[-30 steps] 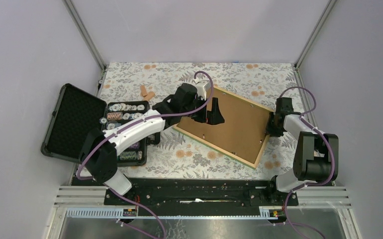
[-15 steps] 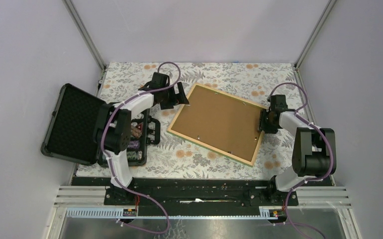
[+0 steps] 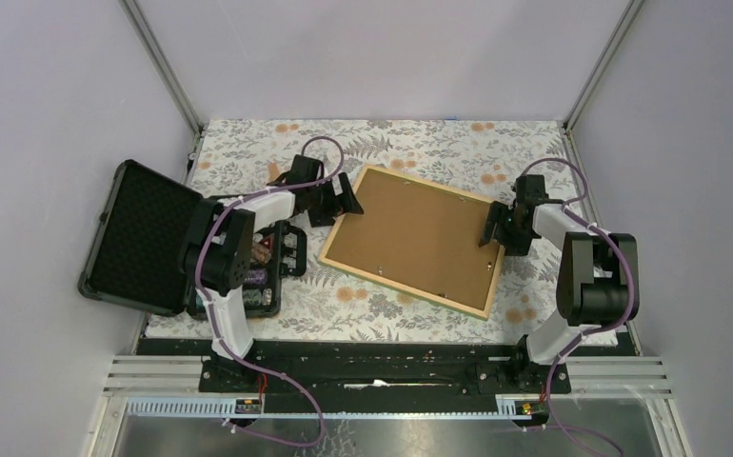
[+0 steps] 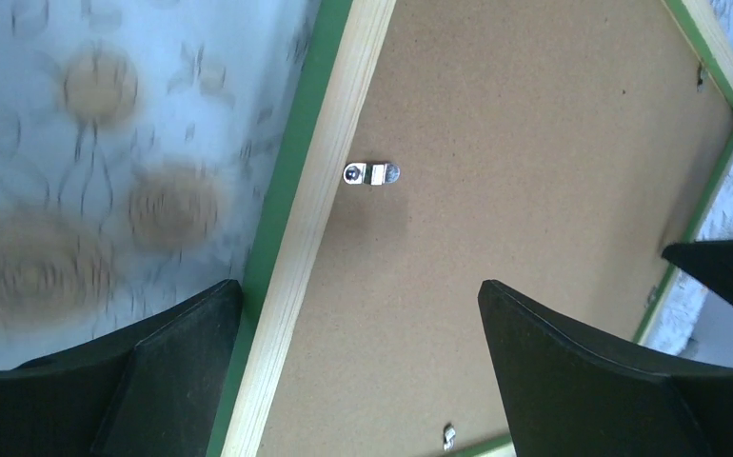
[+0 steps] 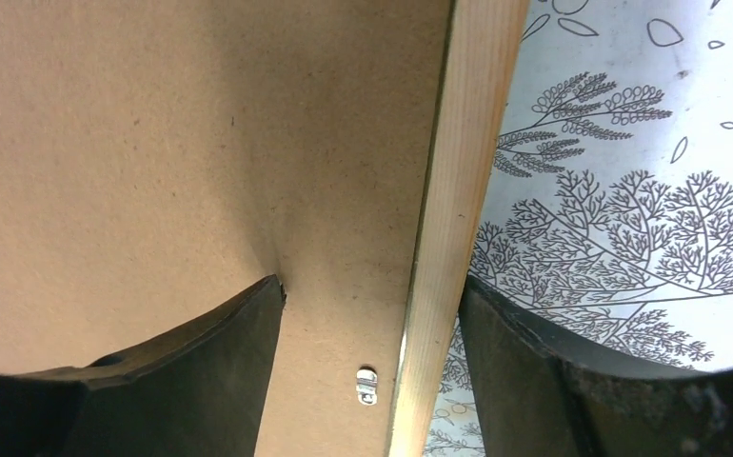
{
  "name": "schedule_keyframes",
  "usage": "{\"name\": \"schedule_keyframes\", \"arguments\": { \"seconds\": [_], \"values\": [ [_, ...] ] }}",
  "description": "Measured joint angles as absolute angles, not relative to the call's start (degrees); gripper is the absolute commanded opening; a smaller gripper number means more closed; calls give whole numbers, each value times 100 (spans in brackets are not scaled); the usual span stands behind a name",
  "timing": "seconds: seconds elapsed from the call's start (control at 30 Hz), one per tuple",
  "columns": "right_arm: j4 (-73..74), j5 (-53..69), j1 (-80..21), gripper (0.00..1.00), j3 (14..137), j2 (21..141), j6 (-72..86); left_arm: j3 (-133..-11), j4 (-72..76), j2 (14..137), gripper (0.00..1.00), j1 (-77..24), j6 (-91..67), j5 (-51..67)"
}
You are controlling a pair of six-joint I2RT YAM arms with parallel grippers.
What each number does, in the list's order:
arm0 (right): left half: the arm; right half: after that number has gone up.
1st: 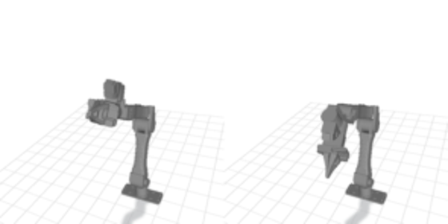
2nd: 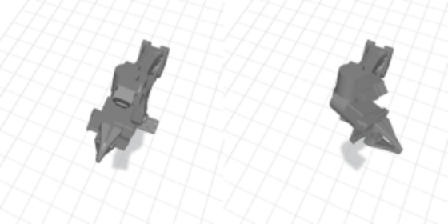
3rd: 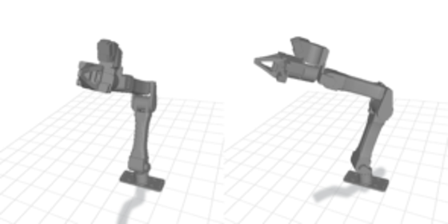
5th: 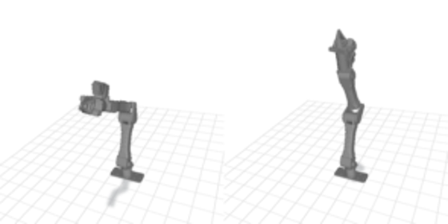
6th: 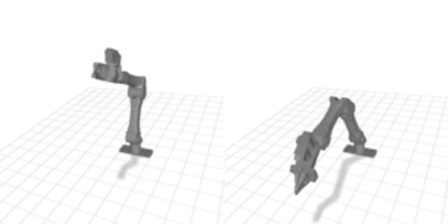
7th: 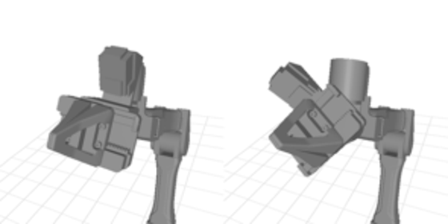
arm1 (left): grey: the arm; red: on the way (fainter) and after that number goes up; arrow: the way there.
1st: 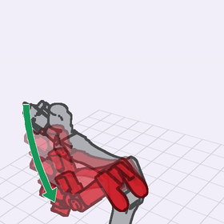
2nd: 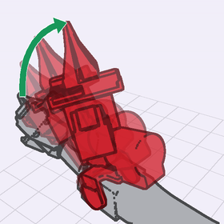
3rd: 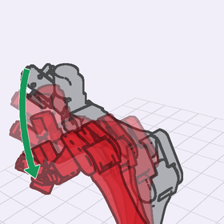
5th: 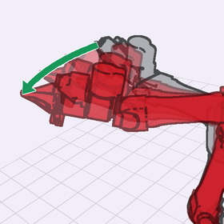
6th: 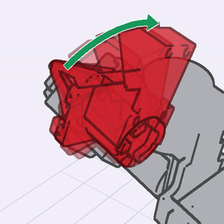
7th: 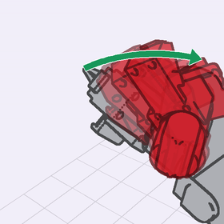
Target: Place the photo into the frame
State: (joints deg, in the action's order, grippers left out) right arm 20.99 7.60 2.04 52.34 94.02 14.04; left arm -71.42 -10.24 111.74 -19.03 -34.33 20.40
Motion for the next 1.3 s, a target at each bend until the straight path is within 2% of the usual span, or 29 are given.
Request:
{"name": "schedule_keyframes", "arguments": {
  "seconds": [0.27, 0.47, 0.5, 0.57, 0.6, 0.77, 0.9, 1.03, 1.3],
  "values": [
    [2303, 770, 204, 81, 5393, 9478, 1704, -6278, -1376, 10466, 99, -1833, -3544, 2491],
    [2834, 517, 202, 80, 5006, 8726, 1968, -6069, -1365, 10359, 99, -1831, -3562, 2860],
    [2921, 504, 202, 82, 4958, 8586, 2018, -6064, -1367, 10359, 99, -1815, -3577, 2915],
    [3041, 523, 185, 99, 4856, 8329, 2145, -6060, -1363, 10359, 99, -1734, -3629, 3052],
    [3079, 526, 176, 100, 4810, 8261, 2226, -6058, -1345, 10359, 99, -1699, -3656, 3118],
    [3308, 504, 148, 99, 4545, 8147, 2469, -5957, -1236, 10357, 99, -1568, -3785, 3326],
    [3378, 561, 150, 95, 4351, 8025, 2585, -5937, -1221, 10355, 99, -1562, -3824, 3415],
    [3168, 775, 148, 99, 4298, 7999, 2596, -5881, -1129, 10344, 99, -1559, -3885, 3444],
    [2991, 895, 152, 100, 4963, 8925, 2300, -5607, -751, 10235, 99, -1487, -4056, 3446]
  ]
}}
